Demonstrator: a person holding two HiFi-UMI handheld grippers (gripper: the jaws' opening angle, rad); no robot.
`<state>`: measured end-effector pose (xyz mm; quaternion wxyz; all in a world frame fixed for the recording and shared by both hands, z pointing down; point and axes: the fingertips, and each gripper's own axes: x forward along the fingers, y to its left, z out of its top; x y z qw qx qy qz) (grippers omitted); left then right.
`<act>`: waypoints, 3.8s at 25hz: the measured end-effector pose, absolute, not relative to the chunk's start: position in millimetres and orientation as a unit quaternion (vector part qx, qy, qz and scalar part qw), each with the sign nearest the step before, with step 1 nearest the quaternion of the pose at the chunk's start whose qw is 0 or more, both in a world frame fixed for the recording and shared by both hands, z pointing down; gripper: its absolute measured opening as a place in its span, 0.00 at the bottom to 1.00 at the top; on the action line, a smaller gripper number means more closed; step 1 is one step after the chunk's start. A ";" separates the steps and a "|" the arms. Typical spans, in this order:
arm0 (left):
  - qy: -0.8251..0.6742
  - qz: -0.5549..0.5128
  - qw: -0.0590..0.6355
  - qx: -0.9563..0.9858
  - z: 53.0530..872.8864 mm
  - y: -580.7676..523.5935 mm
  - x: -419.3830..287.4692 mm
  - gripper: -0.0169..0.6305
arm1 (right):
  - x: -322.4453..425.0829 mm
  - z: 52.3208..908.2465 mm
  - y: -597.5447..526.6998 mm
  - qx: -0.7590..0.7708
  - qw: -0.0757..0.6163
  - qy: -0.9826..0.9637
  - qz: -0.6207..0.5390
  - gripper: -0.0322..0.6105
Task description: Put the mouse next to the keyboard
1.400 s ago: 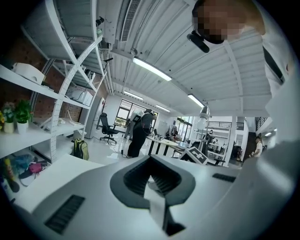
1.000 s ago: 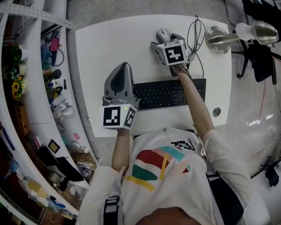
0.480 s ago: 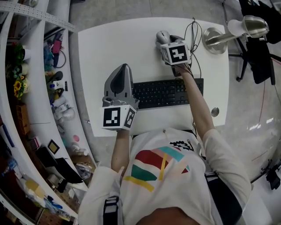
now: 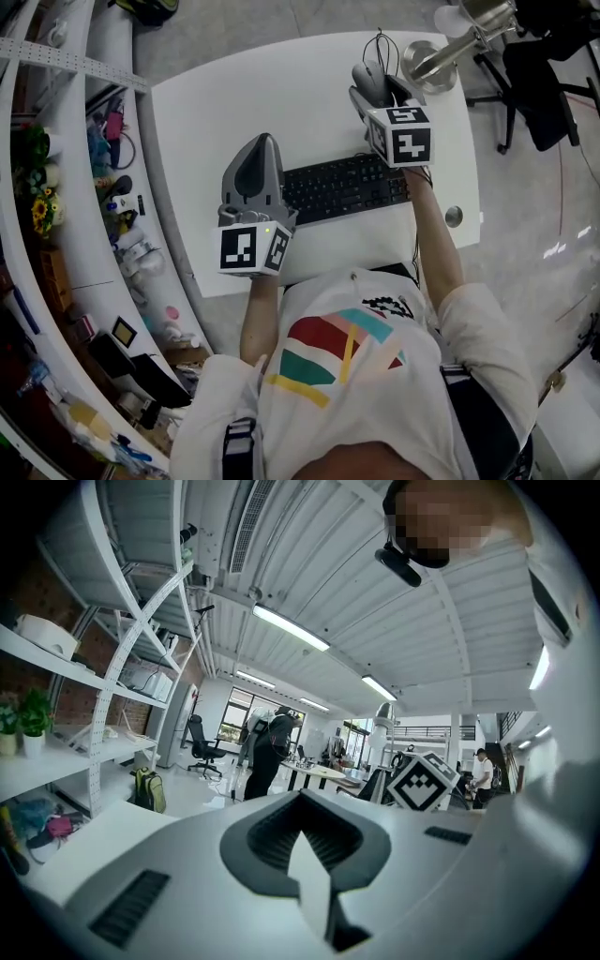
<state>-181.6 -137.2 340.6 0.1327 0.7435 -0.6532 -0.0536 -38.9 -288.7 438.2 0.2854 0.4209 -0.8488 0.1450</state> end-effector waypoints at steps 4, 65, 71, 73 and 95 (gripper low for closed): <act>-0.642 -0.053 0.130 0.754 338.6 -137.2 -172.5 0.09 | 0.7 427.4 -275.3 0.449 0.285 -0.835 0.141 0.53; -0.641 -0.054 0.106 0.759 325.8 -124.8 -153.8 0.09 | 126.6 428.7 -207.2 0.487 0.177 -0.817 0.252 0.53; -0.673 -0.037 0.031 0.738 284.6 -126.9 -183.1 0.09 | 11.6 320.7 -214.2 0.395 0.069 -0.895 0.194 0.10; -0.680 -0.040 0.020 0.732 273.0 -127.2 -187.3 0.09 | -20.6 294.9 -211.2 0.374 0.054 -0.911 0.164 0.07; -0.688 -0.055 0.053 0.722 284.0 -129.3 -204.1 0.09 | -99.4 302.3 -169.7 0.329 0.140 -0.931 0.076 0.07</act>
